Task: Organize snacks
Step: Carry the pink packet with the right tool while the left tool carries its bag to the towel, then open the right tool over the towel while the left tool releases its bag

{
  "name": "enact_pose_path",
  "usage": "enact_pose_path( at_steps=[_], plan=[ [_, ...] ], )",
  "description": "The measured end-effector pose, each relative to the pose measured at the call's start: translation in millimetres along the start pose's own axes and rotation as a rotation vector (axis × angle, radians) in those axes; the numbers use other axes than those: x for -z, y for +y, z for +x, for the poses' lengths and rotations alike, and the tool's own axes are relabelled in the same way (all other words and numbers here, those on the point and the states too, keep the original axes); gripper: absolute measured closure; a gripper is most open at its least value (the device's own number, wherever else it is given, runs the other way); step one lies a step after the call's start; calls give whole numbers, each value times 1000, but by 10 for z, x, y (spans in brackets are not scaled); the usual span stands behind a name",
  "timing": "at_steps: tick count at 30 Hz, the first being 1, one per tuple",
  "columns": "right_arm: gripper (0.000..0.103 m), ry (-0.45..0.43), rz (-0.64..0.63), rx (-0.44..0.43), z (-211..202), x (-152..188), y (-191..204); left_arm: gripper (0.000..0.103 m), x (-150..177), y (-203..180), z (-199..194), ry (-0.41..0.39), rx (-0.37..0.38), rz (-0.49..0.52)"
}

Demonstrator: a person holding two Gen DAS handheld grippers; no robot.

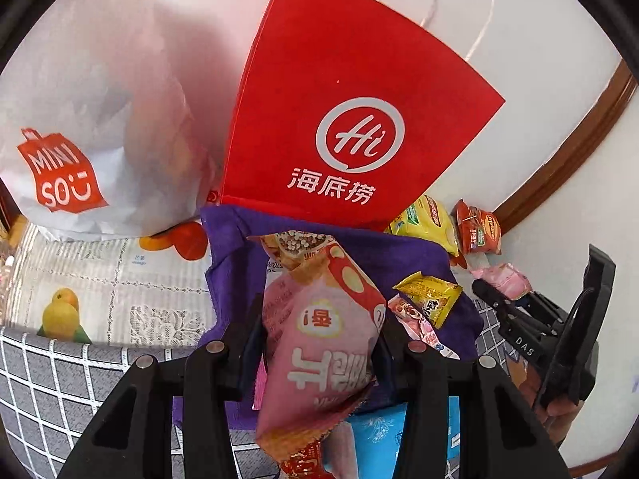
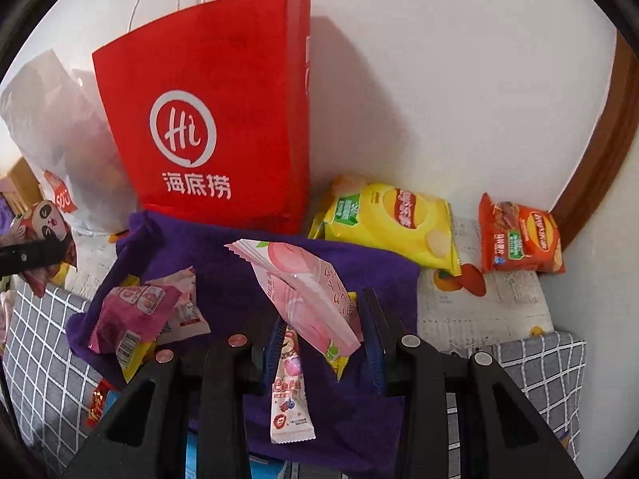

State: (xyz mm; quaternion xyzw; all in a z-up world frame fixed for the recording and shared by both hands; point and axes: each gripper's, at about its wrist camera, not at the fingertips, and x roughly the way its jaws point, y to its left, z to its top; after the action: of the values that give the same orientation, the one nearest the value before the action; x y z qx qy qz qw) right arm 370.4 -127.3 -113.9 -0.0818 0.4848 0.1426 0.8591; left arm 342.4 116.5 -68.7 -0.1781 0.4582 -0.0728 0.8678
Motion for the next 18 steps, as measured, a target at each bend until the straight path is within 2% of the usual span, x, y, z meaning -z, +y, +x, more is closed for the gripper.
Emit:
enact_pose_path(
  at_steps=[8, 16, 18],
  plan=[
    [67, 121, -71, 41, 297, 96, 154, 59, 108, -245, 209, 43, 100, 39],
    [67, 174, -99, 18, 378, 160, 177, 59, 217, -385, 482, 105, 131, 44],
    [67, 180, -101, 19, 403, 171, 181, 59, 237, -409, 526, 106, 114, 60]
  ],
)
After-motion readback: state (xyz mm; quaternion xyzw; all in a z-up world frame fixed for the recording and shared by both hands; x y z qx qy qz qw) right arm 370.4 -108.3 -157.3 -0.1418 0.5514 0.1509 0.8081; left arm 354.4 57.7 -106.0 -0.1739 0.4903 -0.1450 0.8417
